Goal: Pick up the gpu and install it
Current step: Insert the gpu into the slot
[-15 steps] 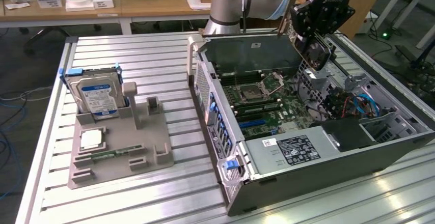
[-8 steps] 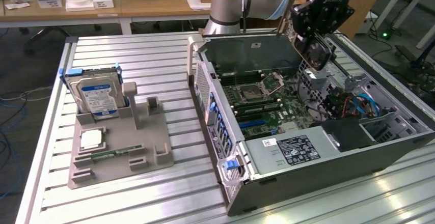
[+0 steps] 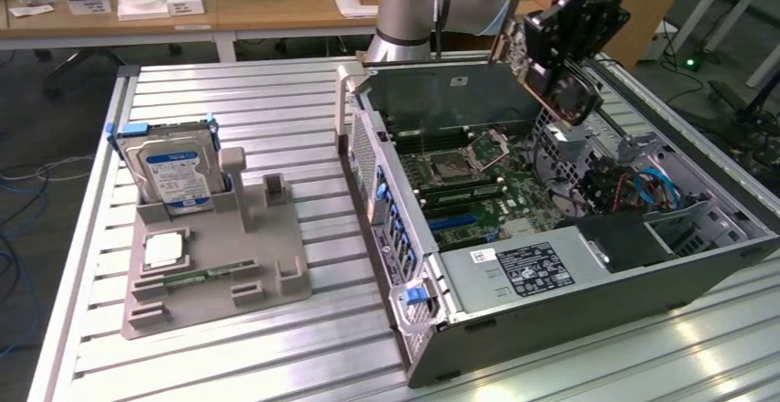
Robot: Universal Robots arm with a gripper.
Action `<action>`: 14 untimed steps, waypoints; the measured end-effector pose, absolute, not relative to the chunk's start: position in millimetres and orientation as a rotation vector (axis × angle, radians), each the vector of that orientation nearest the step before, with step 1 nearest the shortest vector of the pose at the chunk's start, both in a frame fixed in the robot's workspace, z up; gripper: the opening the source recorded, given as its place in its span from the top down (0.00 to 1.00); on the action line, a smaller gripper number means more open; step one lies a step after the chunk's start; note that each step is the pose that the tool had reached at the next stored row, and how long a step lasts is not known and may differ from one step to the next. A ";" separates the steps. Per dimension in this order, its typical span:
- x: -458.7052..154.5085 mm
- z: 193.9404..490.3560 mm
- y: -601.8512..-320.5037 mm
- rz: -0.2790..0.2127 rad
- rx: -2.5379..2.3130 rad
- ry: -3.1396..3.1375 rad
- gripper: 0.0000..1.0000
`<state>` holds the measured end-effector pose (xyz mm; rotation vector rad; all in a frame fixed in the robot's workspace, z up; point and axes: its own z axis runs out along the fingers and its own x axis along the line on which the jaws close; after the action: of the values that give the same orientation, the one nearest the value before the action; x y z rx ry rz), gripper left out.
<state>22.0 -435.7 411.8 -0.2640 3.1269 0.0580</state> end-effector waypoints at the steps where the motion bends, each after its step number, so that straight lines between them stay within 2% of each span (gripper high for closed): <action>1: 22.0 411.8 -435.6 0.058 -0.291 3.125 0.71; 14: 22.0 411.7 -435.7 0.058 -0.630 3.078 0.71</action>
<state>22.0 -435.7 411.7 -0.6301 3.0785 0.0585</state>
